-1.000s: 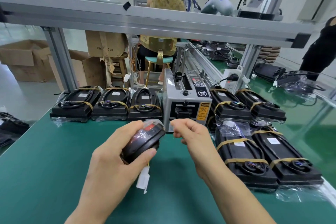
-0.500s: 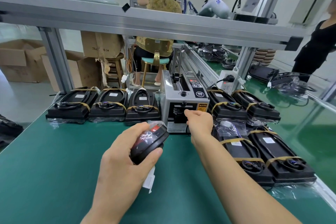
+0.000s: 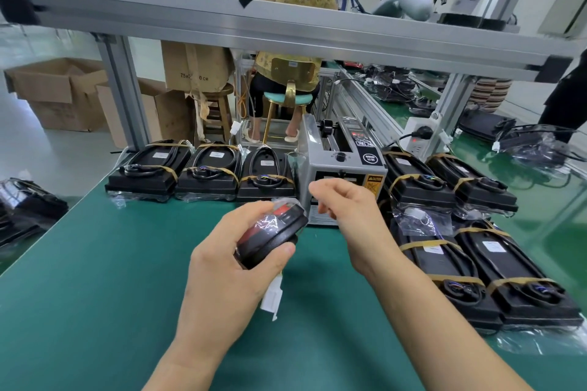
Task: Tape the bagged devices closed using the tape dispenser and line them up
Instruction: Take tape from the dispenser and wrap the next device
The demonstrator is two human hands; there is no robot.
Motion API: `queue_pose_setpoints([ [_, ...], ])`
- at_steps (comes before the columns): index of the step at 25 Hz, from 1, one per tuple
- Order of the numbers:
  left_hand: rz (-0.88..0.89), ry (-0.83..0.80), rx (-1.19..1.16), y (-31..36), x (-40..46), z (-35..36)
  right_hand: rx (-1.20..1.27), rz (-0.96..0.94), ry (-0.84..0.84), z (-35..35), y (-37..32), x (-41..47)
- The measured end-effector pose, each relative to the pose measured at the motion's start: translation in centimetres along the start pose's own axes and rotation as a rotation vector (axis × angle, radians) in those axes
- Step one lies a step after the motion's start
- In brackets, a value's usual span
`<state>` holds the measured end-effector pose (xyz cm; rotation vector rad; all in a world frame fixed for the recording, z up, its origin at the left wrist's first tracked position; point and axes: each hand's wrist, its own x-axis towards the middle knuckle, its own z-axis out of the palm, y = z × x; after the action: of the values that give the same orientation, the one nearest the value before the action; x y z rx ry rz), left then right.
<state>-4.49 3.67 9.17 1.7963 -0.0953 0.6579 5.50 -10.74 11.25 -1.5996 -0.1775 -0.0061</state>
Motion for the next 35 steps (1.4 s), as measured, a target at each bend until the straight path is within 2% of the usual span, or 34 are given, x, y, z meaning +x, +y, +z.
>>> queue_pose_setpoints([
  [3, -0.028, -0.020, -0.053, 0.0, 0.3, -0.1, 0.040, -0.104, -0.190, 0.4, -0.9, -3.0],
  [7, -0.039, 0.020, -0.141, -0.8, 0.1, -0.9, -0.069, -0.117, -0.192, 0.0, -0.7, -3.4],
  [9, 0.004, 0.028, -0.225, -1.1, 0.1, -1.7, -0.133, -0.123, -0.251, -0.4, -0.6, -3.4],
  [11, 0.030, 0.054, -0.381, -1.4, 0.3, -2.4, -0.203, -0.154, -0.359, -0.8, -0.4, -3.7],
  [15, -0.143, 0.147, -0.792, -1.5, 0.5, -3.2, -0.209, -0.107, -0.489, -1.1, -0.3, -4.1],
  [18, -0.235, 0.138, -0.895, -1.6, 0.3, -3.4, -0.248, -0.125, -0.505, -1.1, -0.8, -4.5],
  [21, -0.251, 0.123, -0.926, -1.6, 0.2, -3.6, -0.253, -0.167, -0.539, -0.7, -1.3, -5.2],
  [25, -0.277, -0.010, -0.965, -2.1, 0.2, -4.3, -0.367, -0.250, -0.481, -0.3, -2.3, -5.6],
  [27, -0.274, -0.047, -0.852, -2.1, 0.4, -4.7, -0.530, -0.306, -0.402, -0.3, -2.6, -5.6],
  [29, -0.199, -0.021, -0.494, -1.9, 0.6, -5.3, -0.796, -0.347, -0.347, -0.2, -2.3, -5.4],
  [31, -0.075, -0.067, -0.169, -1.0, 0.7, -5.3, -1.017, -0.367, -0.329, 0.1, -1.9, -5.0],
  [33, -0.017, -0.144, 0.054, -0.4, 0.7, -4.7, -1.093, -0.377, -0.353, 0.5, -1.3, -4.6],
  [35, -0.040, -0.146, 0.165, -0.5, 0.4, -3.8, -1.113, -0.395, -0.380, 0.9, -0.8, -4.3],
])
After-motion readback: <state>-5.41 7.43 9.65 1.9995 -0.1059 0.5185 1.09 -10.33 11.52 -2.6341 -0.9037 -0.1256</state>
